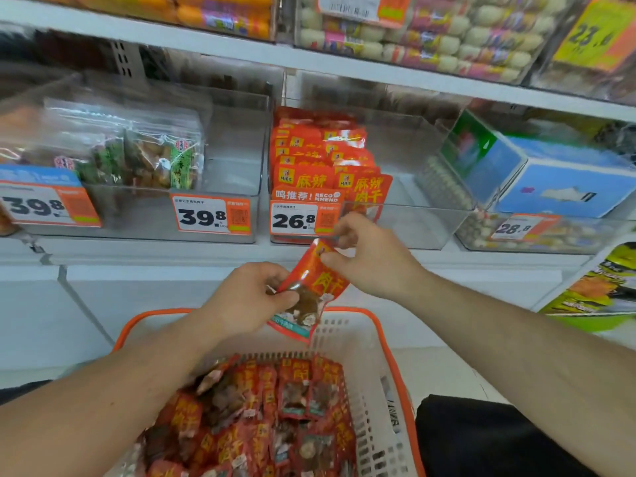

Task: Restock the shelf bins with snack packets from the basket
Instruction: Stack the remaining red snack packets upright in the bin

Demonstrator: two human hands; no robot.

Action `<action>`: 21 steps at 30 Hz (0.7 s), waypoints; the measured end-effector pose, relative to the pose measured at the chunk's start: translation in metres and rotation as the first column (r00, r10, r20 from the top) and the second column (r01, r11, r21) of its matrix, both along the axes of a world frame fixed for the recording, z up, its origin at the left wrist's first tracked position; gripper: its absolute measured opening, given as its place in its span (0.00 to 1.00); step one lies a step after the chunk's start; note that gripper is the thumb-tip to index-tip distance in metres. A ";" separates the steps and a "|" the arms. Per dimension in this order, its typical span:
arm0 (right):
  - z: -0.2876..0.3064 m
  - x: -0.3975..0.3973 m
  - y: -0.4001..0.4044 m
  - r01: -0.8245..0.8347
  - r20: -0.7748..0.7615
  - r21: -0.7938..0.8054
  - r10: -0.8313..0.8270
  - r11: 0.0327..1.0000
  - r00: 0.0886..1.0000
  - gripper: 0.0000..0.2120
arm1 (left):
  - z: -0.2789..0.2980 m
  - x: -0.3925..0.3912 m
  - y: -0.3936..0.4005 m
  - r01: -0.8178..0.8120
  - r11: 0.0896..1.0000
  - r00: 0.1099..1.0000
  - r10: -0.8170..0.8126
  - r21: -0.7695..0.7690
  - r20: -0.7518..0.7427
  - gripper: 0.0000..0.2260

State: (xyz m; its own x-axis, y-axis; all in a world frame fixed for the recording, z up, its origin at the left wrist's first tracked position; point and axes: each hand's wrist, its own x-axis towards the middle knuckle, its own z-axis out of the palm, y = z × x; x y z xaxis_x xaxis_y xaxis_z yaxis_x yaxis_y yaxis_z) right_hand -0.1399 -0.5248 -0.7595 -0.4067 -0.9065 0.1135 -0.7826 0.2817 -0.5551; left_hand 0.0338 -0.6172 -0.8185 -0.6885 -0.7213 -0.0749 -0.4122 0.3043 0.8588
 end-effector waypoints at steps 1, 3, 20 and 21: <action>0.003 0.001 0.003 0.107 0.078 -0.053 -0.102 0.993 0.992 0.15 | 0.006 0.000 0.001 -0.041 0.999 0.997 0.043 0.031 -0.059 0.06; 0.005 -0.003 0.007 0.221 0.354 -0.063 -0.186 0.973 0.917 0.16 | 0.019 -0.002 0.004 -0.104 0.990 0.979 0.118 0.095 -0.164 0.05; 0.075 -0.105 -0.005 0.335 0.952 -0.013 -0.091 0.942 0.294 0.05 | 0.142 -0.082 -0.072 -0.141 0.618 0.975 0.221 -0.774 -0.001 0.19; 0.073 -0.120 -0.015 0.414 0.933 -0.013 -0.137 0.910 0.332 0.07 | 0.147 -0.089 -0.083 -0.111 0.624 0.959 0.271 -0.774 0.080 0.22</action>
